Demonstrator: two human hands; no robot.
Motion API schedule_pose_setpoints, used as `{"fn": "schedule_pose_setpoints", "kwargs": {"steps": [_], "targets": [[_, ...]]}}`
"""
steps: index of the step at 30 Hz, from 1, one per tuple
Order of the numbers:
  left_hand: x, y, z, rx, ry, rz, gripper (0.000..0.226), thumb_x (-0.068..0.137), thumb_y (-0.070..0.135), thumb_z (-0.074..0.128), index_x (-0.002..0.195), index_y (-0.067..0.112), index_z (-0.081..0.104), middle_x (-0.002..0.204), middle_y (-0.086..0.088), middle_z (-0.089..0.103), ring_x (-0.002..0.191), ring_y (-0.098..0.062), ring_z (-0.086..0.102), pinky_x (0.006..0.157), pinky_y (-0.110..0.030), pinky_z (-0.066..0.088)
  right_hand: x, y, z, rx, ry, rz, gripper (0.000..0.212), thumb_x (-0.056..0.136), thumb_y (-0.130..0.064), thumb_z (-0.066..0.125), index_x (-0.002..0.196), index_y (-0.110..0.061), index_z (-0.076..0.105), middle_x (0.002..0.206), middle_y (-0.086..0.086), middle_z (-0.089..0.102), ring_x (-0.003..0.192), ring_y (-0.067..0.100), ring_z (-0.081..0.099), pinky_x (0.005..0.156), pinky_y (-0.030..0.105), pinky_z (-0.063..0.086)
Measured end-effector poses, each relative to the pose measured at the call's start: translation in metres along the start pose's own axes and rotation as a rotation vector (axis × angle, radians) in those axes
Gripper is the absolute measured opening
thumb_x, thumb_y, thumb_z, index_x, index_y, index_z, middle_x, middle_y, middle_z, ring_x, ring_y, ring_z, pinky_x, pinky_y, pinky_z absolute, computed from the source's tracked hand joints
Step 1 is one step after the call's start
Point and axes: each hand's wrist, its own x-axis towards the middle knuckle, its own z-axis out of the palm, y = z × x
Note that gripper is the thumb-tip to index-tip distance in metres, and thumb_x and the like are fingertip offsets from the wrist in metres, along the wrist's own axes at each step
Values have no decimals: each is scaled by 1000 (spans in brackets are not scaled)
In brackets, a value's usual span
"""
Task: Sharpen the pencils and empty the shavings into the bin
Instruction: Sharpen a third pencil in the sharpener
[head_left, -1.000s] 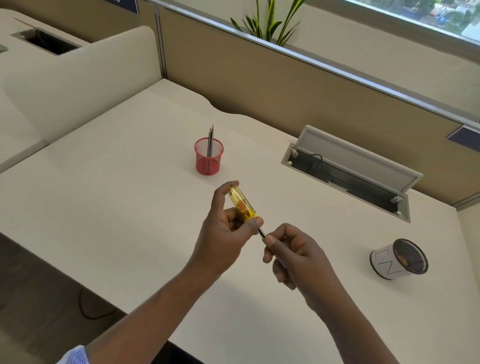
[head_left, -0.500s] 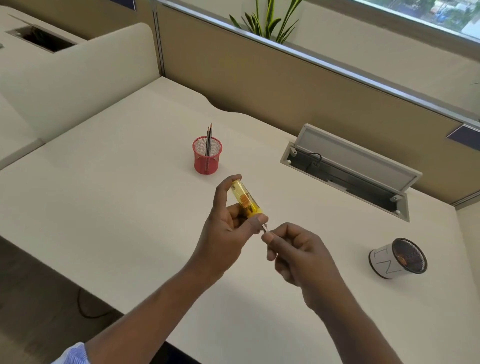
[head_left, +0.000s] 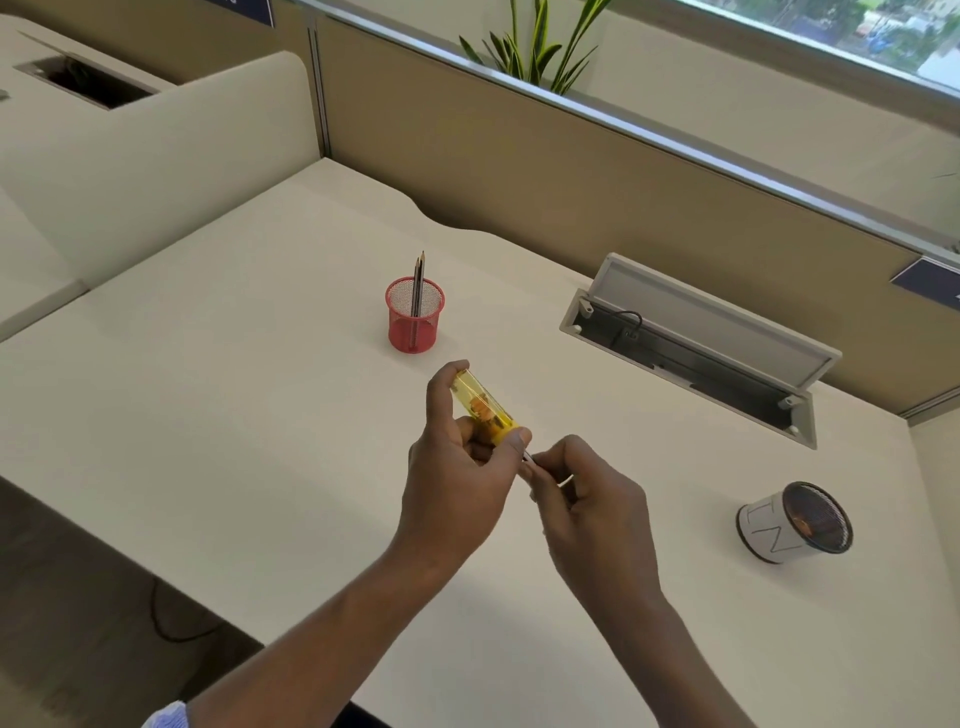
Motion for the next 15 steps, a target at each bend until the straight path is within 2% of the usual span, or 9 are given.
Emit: {"fn": "schedule_pose_setpoints", "kwargs": {"steps": [2,4,5,7,8,10,12,15], "targets": [[2,1,-4,-103,-83,7,75,91,26,78,145,49,32,98,0,80,91,-13,78,81,-25,64,3,0,-6,312,-106,209,26,96,-25,72,78,-11,60,65,-3,67,44,17,51,41,27,39],[6,3,-11,-265,-226,-3,76,88,28,78,145,51,34,100,-10,79,99,-26,77,91,-36,63,6,-1,-15,714,-307,459,28,94,-28,73,80,-9,59,65,3,61,41,12,43,38,21,32],[8,4,-15,-326,-291,-13,77,86,30,79,146,51,35,102,-14,77,102,-31,76,93,-38,62,7,-2,-18,839,-385,533,26,91,-32,72,84,-9,61,66,3,58,40,10,41,37,19,30],[11,4,-19,-341,-334,-24,78,85,29,80,146,50,37,103,-16,76,102,-33,75,94,-40,61,6,-2,-19,895,-439,558,28,90,-35,70,90,-7,66,66,3,58,41,8,41,36,18,30],[11,4,-19,-307,-311,-28,77,85,28,80,145,51,37,100,-13,77,99,-31,76,94,-42,62,6,-3,-17,813,-417,518,27,94,-34,68,90,-7,67,66,3,60,42,10,44,38,20,32],[7,3,-16,-214,-223,-39,74,85,29,79,142,54,38,95,-5,79,93,-25,77,91,-42,62,2,-6,-11,476,-304,357,21,100,-31,64,87,-16,69,67,-1,68,45,11,51,42,22,38],[2,1,-11,-143,-137,-55,73,86,31,79,141,53,37,93,3,81,90,-16,78,86,-32,63,-3,-8,-6,142,-193,183,17,99,-34,65,84,-27,66,70,-5,72,49,8,55,46,22,42],[-2,-3,-6,-99,-37,-68,73,88,29,81,141,50,36,94,7,81,86,-7,78,78,-20,62,-9,-8,2,-213,-98,-4,15,98,-36,66,88,-26,64,69,-7,69,60,14,64,53,31,51]]}}
